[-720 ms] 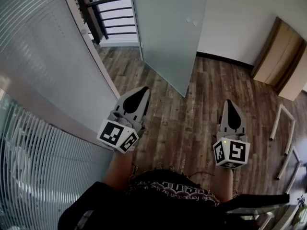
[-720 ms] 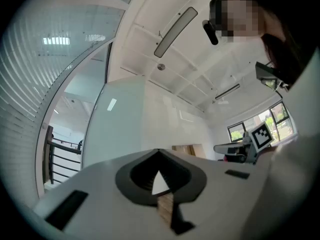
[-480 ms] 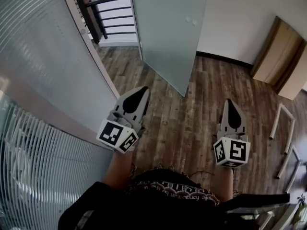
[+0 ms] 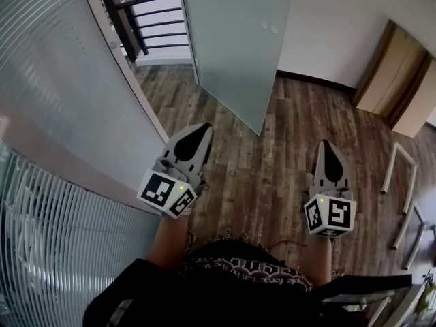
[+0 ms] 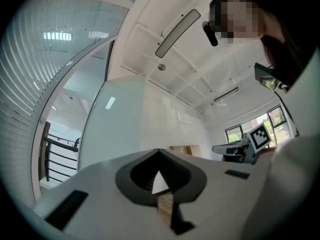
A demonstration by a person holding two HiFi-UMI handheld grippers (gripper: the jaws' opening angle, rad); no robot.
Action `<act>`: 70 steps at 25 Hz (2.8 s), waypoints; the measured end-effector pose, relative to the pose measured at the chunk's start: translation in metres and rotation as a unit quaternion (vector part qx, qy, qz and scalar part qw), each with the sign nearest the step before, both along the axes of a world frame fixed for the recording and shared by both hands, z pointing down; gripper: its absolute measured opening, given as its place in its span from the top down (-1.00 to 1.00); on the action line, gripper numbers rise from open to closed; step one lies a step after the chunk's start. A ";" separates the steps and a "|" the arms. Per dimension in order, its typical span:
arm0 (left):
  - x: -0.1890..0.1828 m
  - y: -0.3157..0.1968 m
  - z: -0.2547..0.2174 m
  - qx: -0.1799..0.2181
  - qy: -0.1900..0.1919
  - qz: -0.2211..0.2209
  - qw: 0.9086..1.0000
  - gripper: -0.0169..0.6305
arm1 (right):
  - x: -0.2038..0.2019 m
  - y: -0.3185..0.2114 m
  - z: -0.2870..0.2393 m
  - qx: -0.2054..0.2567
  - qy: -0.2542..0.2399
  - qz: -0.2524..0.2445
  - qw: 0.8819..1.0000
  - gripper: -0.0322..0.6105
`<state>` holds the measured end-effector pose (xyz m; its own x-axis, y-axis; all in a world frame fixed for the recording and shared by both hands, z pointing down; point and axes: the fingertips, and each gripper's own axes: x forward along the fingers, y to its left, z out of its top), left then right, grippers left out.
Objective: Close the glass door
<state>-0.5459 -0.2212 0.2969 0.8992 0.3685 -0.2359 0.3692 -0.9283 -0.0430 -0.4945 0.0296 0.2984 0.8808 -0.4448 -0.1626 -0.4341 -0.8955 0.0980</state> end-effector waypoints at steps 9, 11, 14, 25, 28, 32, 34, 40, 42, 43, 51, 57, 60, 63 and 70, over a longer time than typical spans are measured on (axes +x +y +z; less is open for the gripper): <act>0.009 -0.012 0.010 -0.006 -0.004 0.020 1.000 0.94 | 0.005 -0.006 0.001 0.037 -0.001 -0.002 0.999 0.89; 0.010 -0.011 0.011 -0.005 -0.006 0.027 1.000 0.94 | 0.005 -0.004 0.001 0.043 -0.004 0.003 0.999 0.89; 0.013 -0.011 0.011 -0.006 -0.009 0.043 0.999 0.94 | 0.006 -0.005 -0.001 0.044 -0.011 0.014 0.999 0.89; 0.047 0.015 0.027 -0.022 -0.032 0.097 0.995 0.94 | 0.018 0.003 0.006 0.014 -0.016 0.042 0.999 0.89; 0.062 0.024 0.028 -0.024 -0.035 0.098 0.994 0.94 | 0.031 0.012 0.006 0.012 -0.011 0.049 0.999 0.89; 0.085 0.050 0.020 -0.013 -0.019 0.091 0.996 0.94 | 0.060 0.037 0.007 0.000 -0.010 0.050 0.999 0.89; 0.101 0.069 0.019 -0.014 -0.019 0.088 0.996 0.94 | 0.078 0.057 0.007 0.000 -0.014 0.050 0.999 0.89; 0.155 0.149 0.015 -0.002 -0.020 0.083 0.996 0.94 | 0.128 0.121 0.004 -0.016 -0.008 0.031 0.999 0.89; 0.170 0.174 0.015 -0.003 -0.018 0.086 0.996 0.94 | 0.136 0.145 0.008 -0.021 -0.006 0.034 0.999 0.89; 0.177 0.187 0.016 -0.001 -0.016 0.089 0.996 0.94 | 0.139 0.159 0.011 -0.022 -0.005 0.039 0.999 0.89; 0.243 0.285 0.027 0.007 -0.030 0.143 0.989 0.94 | 0.182 0.260 0.032 -0.007 -0.031 0.097 0.995 0.89; 0.303 0.319 0.036 0.004 -0.050 0.161 0.986 0.94 | 0.232 0.286 0.041 -0.014 -0.047 0.107 0.993 0.89; 0.342 0.324 0.050 0.004 -0.055 0.169 0.984 0.94 | 0.264 0.293 0.054 -0.017 -0.050 0.120 0.991 0.89; 0.388 0.333 0.052 0.003 -0.052 0.182 0.982 0.94 | 0.306 0.304 0.055 -0.013 -0.045 0.134 0.990 0.89; 0.492 0.330 0.025 0.017 -0.038 0.195 0.980 0.94 | 0.415 0.263 0.025 -0.034 -0.022 0.099 0.994 0.89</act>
